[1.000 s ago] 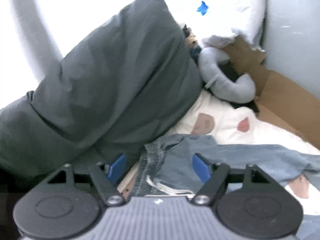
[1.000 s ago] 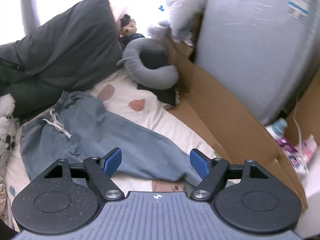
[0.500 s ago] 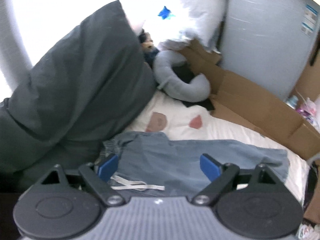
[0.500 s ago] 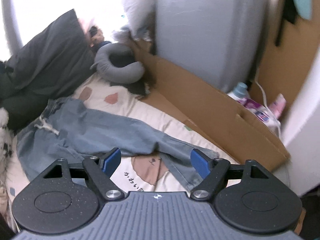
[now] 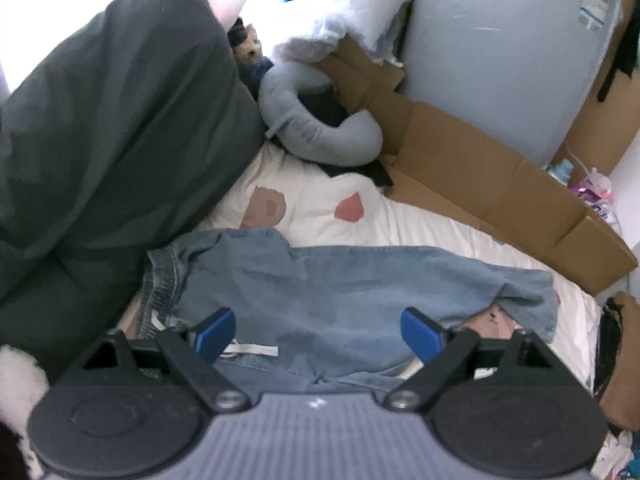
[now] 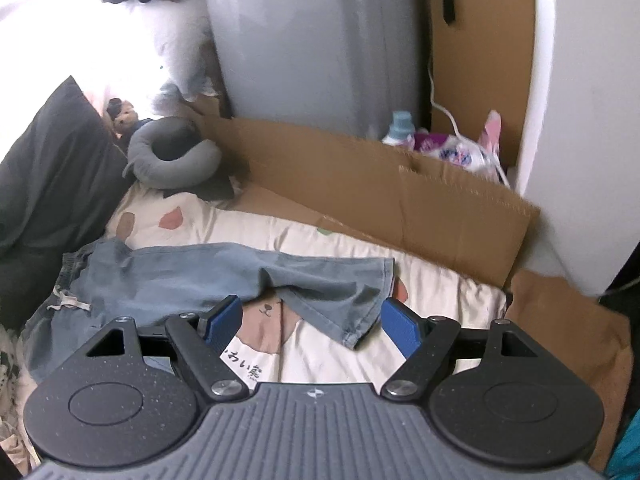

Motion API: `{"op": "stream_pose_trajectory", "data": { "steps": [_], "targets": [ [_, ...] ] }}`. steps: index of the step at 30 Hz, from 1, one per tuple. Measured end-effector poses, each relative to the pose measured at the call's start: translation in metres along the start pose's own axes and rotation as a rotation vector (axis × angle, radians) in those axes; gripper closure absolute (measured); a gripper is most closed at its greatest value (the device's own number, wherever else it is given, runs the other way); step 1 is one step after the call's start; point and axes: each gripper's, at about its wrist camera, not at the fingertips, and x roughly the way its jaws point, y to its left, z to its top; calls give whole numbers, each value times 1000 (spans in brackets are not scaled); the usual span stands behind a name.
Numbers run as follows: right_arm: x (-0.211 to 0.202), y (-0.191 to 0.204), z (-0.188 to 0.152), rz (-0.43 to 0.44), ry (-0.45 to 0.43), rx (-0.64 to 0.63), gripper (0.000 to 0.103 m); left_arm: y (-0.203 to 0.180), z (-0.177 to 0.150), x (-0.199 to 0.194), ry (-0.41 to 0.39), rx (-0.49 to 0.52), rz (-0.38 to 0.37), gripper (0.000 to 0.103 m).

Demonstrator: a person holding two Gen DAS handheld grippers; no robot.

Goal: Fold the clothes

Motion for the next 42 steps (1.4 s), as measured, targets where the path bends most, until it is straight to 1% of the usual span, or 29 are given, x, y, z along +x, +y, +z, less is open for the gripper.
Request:
{"op": "stream_pose_trajectory", "data": {
  "steps": [11, 13, 16, 18, 19, 29, 33, 39, 42],
  "targets": [
    [85, -50, -56, -10, 52, 191, 22, -6, -38, 74, 21, -32, -19, 14],
    [102, -58, -66, -8, 67, 227, 22, -7, -44, 86, 12, -38, -6, 16],
    [132, -69, -79, 19, 86, 264, 23, -11, -54, 103, 7, -41, 11, 16],
    [149, -72, -82, 26, 95, 279, 26, -13, -60, 114, 7, -43, 18, 16],
    [157, -73, -83, 29, 100, 284, 27, -13, -64, 120, 9, -43, 18, 16],
    [237, -84, -97, 60, 146, 338, 27, -16, -97, 171, 52, -16, 12, 17],
    [269, -89, -102, 72, 165, 359, 27, -17, -103, 184, 64, -7, 2, 17],
    [296, -98, -101, 101, 148, 416, 27, -14, -105, 195, 62, -29, -2, 17],
    [304, -96, -97, 140, 135, 391, 27, -13, -107, 199, 58, -37, -9, 17]
  ]
}}
